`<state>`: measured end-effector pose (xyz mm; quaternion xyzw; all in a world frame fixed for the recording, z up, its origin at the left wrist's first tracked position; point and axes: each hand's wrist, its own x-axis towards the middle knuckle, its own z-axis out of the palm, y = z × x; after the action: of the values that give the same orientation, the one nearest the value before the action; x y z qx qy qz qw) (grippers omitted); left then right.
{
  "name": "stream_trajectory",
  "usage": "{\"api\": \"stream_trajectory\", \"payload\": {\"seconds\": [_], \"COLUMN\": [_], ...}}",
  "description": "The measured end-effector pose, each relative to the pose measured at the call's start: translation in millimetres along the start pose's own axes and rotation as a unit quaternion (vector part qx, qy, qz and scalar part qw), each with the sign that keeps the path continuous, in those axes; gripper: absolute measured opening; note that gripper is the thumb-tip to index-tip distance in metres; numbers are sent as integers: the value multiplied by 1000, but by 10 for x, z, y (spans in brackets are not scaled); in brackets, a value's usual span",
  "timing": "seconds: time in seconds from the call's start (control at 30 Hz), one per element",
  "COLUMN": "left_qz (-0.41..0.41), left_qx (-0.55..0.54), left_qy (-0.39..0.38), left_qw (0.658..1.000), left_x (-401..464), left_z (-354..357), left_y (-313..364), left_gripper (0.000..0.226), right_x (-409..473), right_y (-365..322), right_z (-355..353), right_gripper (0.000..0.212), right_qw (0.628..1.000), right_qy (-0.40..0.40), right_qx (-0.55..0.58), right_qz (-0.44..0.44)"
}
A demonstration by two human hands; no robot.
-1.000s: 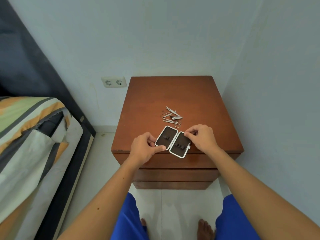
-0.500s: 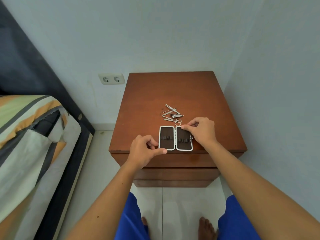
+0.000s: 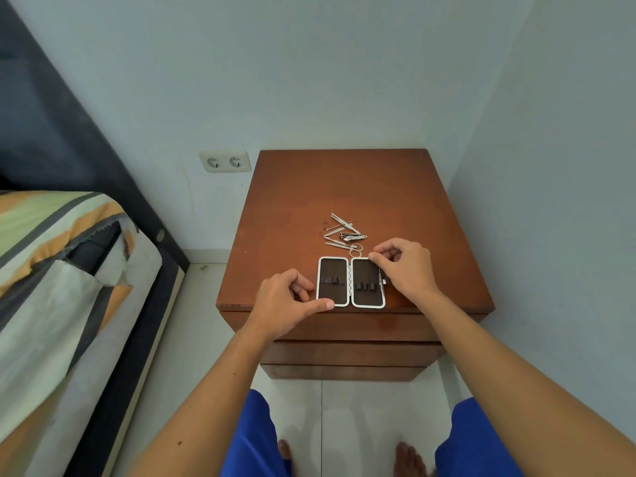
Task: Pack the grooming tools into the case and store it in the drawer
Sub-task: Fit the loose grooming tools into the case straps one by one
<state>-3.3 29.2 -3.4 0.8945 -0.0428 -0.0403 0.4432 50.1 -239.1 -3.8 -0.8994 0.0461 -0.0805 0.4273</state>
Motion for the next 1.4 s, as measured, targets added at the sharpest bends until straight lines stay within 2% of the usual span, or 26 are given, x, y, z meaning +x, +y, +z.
{"api": "stream_trajectory", "payload": {"seconds": [0.07,0.2,0.27,0.37,0.47,0.6,0.73,0.93,1.07,1.27,1.4], "left_qz": [23,87,99,119,136,133,128,116,107,105,100], "left_qx": [36,109,122,205,243,235,221,190,186,193,195], "left_qy": [-1,69,72,53,36,38,48,59,60,61,68], "left_qw": [999,988,985,970,960,962,965,973,975,974,973], "left_x": [91,319,393,436,454,485,493,498,501,502,505], "left_z": [-45,24,93,154,160,166,178,171,169,176,178], "left_y": [24,32,-20,-79,-105,-138,-153,-146,-131,-128,-124], "left_gripper": [47,20,23,38,39,38,36,33,32,31,31], "right_x": [66,260,360,489,570,601,581,363,167,17,-38], "right_y": [-34,-133,-172,-207,-229,-247,-239,-255,-203,-79,-90], "right_z": [7,48,89,155,218,213,157,35,-1,21,16], "right_gripper": [3,2,6,11,10,3,6,23,15,14,16], "right_qw": [1000,997,994,985,976,965,964,989,988,985,983], "right_qy": [-6,-28,-45,-80,-99,-121,-129,-91,-117,-160,-171], "right_qx": [-7,-29,-53,-93,-132,-165,-160,9,78,35,-7], "right_qz": [-16,-59,-89,-120,-144,-163,-167,-118,-65,-47,-71]}}
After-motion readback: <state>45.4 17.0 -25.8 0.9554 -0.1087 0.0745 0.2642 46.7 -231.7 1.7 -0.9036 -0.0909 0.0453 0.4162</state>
